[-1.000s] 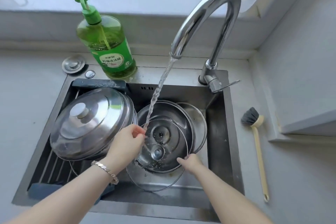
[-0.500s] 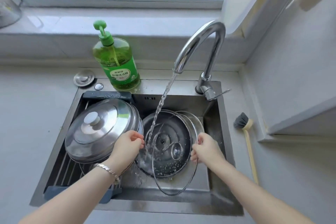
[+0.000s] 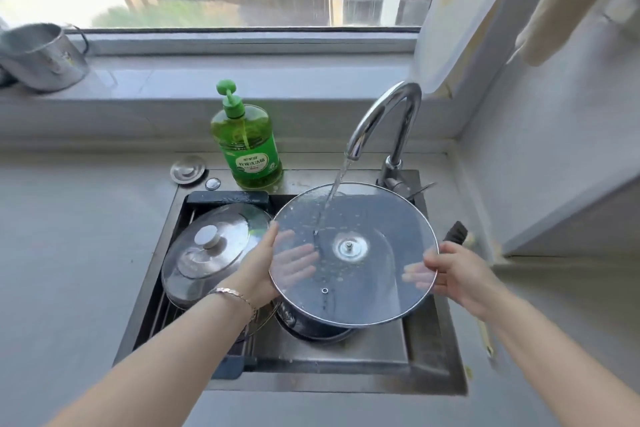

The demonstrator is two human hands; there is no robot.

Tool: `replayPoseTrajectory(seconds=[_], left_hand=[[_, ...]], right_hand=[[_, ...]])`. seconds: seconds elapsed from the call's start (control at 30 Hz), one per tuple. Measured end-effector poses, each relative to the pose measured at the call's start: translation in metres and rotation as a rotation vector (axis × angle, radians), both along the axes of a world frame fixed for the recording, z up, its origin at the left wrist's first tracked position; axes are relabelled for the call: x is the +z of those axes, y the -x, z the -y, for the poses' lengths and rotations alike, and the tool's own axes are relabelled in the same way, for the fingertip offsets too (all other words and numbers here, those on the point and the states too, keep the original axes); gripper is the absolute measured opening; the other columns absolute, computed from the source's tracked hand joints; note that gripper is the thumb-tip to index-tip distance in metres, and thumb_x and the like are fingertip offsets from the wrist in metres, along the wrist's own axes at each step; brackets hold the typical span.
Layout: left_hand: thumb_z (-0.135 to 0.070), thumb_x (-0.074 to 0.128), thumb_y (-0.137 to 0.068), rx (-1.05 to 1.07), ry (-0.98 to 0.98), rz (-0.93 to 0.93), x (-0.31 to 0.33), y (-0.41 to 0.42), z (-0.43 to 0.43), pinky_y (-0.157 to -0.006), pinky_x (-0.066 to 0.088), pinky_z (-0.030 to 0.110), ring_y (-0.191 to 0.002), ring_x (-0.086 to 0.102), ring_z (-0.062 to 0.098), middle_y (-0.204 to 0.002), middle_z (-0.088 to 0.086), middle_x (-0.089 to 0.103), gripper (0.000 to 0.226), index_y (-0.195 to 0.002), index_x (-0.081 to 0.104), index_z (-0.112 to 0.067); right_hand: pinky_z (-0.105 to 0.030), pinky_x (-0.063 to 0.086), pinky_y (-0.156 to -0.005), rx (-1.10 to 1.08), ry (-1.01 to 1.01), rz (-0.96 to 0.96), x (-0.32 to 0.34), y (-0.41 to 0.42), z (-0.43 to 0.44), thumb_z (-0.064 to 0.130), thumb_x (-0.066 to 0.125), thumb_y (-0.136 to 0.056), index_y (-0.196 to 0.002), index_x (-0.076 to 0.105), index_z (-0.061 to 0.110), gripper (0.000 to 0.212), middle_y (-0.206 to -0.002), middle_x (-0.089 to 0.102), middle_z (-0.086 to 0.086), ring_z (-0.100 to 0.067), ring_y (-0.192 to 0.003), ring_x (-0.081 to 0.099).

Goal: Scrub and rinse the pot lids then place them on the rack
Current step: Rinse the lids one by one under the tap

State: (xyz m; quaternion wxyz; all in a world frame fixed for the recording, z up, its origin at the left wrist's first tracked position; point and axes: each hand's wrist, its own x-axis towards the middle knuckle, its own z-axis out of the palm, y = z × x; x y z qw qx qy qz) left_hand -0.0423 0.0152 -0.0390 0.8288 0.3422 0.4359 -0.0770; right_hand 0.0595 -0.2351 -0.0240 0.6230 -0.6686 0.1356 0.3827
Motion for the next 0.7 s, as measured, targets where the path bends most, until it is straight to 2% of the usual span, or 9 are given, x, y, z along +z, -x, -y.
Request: replayPoseTrajectory(seconds=[0.07,0.13,0.17,0.2,0.27,0.33,0.4,0.57,0.7], left_hand=[[-0.047,0.026,-0.099,0.044,-0.077,0.017,-0.002,0.002,-0.005,-0.058,0.059,0.038,-0.084,0.064,0.030,-0.099,0.020,0.064,0.046,-0.125,0.046,-0.014],[-0.048,0.024,-0.099,0.079,-0.200,0.002,-0.006,0.004,-0.008,-0.059,0.056,0.038,-0.082,0.067,0.029,-0.097,0.019,0.066,0.047,-0.121,0.049,-0.014],[-0.048,0.025,-0.099,0.095,-0.238,-0.005,-0.007,0.004,-0.010,-0.058,0.057,0.036,-0.080,0.068,0.028,-0.095,0.018,0.067,0.047,-0.119,0.050,-0.014],[-0.048,0.025,-0.099,0.110,-0.260,-0.008,-0.007,0.004,-0.011,-0.055,0.058,0.034,-0.079,0.069,0.028,-0.094,0.018,0.068,0.046,-0.117,0.051,-0.014],[-0.048,0.026,-0.099,0.122,-0.289,-0.005,-0.004,0.002,-0.011,-0.052,0.058,0.032,-0.079,0.069,0.029,-0.095,0.020,0.068,0.046,-0.114,0.053,-0.014],[-0.047,0.027,-0.099,0.098,-0.323,0.016,0.001,-0.002,-0.007,-0.053,0.059,0.032,-0.079,0.069,0.029,-0.097,0.022,0.067,0.044,-0.110,0.055,-0.015],[-0.047,0.028,-0.099,0.072,-0.356,0.030,0.003,-0.009,-0.001,-0.054,0.059,0.032,-0.074,0.070,0.028,-0.094,0.021,0.069,0.042,-0.105,0.057,-0.017],[-0.049,0.032,-0.097,0.082,-0.396,0.038,0.005,-0.017,-0.009,-0.056,0.059,0.031,-0.074,0.072,0.027,-0.090,0.017,0.072,0.039,-0.101,0.059,-0.021],[-0.050,0.034,-0.095,0.071,-0.399,0.050,0.006,-0.016,-0.009,-0.054,0.059,0.032,-0.074,0.072,0.028,-0.094,0.020,0.071,0.039,-0.103,0.058,-0.020]], right_hand=[[-0.028,0.055,-0.054,0.026,0.034,0.032,-0.015,0.009,-0.011,-0.002,0.043,-0.094,-0.089,0.047,0.006,0.010,-0.069,0.071,-0.013,-0.024,-0.060,0.070],[-0.036,0.052,-0.075,0.144,0.308,0.247,-0.031,0.014,-0.023,0.005,0.042,-0.096,-0.116,0.047,0.002,0.021,-0.092,0.069,-0.014,-0.026,-0.085,0.069],[-0.039,0.044,-0.093,0.269,0.502,0.397,-0.038,0.015,-0.030,0.013,0.039,-0.098,-0.132,0.039,0.001,0.036,-0.116,0.059,-0.017,-0.029,-0.111,0.058],[-0.038,0.028,-0.108,0.408,0.698,0.544,-0.041,0.016,-0.038,0.021,0.036,-0.099,-0.143,0.024,0.001,0.050,-0.141,0.038,-0.020,-0.030,-0.133,0.036],[-0.036,-0.001,-0.116,0.640,0.941,0.763,-0.043,0.015,-0.061,0.040,0.025,-0.099,-0.149,0.000,0.004,0.066,-0.156,-0.006,-0.016,-0.027,-0.145,-0.005],[-0.037,-0.013,-0.114,0.761,0.931,0.856,-0.043,0.013,-0.092,0.057,0.009,-0.093,-0.148,-0.011,0.008,0.076,-0.153,-0.022,-0.012,-0.023,-0.142,-0.021],[-0.035,-0.016,-0.114,0.822,0.797,0.948,-0.043,0.016,-0.123,0.063,-0.007,-0.080,-0.146,-0.016,0.012,0.084,-0.148,-0.030,-0.006,-0.019,-0.139,-0.027],[-0.029,-0.020,-0.112,1.114,0.526,1.151,-0.047,0.026,-0.124,0.068,-0.004,-0.083,-0.143,-0.017,0.023,0.076,-0.147,-0.031,0.007,-0.007,-0.137,-0.030],[-0.026,-0.021,-0.111,1.150,0.594,1.134,-0.051,0.018,-0.098,0.067,-0.009,-0.077,-0.139,-0.026,0.023,0.078,-0.144,-0.038,0.008,-0.005,-0.135,-0.034]])
